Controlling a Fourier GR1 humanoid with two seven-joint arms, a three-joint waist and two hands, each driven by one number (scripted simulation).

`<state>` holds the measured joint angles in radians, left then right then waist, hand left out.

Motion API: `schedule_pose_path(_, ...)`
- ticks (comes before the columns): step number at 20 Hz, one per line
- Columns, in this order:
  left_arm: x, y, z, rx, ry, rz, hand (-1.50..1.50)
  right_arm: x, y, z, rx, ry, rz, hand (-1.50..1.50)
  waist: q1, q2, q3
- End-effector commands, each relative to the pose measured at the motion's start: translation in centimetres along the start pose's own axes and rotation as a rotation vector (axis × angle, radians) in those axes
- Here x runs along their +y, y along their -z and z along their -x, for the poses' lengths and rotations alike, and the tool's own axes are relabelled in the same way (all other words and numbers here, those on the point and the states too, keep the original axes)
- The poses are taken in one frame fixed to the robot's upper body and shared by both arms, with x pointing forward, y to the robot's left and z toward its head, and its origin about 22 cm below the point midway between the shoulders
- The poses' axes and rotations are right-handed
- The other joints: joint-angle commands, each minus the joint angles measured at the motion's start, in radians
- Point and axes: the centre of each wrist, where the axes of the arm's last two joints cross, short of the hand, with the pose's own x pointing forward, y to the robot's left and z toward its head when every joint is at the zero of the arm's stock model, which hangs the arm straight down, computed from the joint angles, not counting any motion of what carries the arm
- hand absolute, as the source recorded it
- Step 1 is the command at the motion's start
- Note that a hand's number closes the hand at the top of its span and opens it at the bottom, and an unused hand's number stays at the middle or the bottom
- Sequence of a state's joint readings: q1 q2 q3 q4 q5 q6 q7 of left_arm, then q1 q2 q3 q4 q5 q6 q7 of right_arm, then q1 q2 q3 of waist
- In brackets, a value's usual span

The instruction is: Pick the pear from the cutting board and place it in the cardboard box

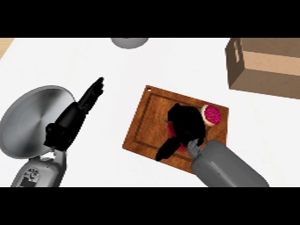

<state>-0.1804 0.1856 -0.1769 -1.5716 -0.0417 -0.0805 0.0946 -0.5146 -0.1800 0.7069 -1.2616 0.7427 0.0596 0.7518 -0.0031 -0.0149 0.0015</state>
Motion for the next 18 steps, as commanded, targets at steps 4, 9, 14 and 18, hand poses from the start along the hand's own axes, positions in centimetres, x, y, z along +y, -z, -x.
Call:
schedule_pose_path(4, 1.0, -1.0, 0.8, 0.013, -0.002, -0.030, 0.00, -4.2, -1.8, 17.8, -0.084, -0.099, 0.087, 1.50, -0.032, 0.011, 0.000)
schedule_pose_path(9, 0.6, 0.1, 0.5, 0.016, 0.013, -0.016, 0.00, -6.6, -2.9, 23.2, -0.073, -0.135, 0.302, 1.50, -0.013, 0.013, -0.001)
schedule_pose_path(14, 1.2, -0.2, 0.0, 0.011, -0.014, 0.002, 0.00, -9.6, -5.4, 24.1, -0.093, -0.077, 0.448, 1.50, -0.010, 0.012, -0.001)
schedule_pose_path(18, 0.8, -0.4, 2.0, 0.037, -0.021, -0.024, 0.00, -14.0, -10.1, 22.2, -0.173, -0.043, 0.471, 1.50, -0.030, 0.009, -0.003)
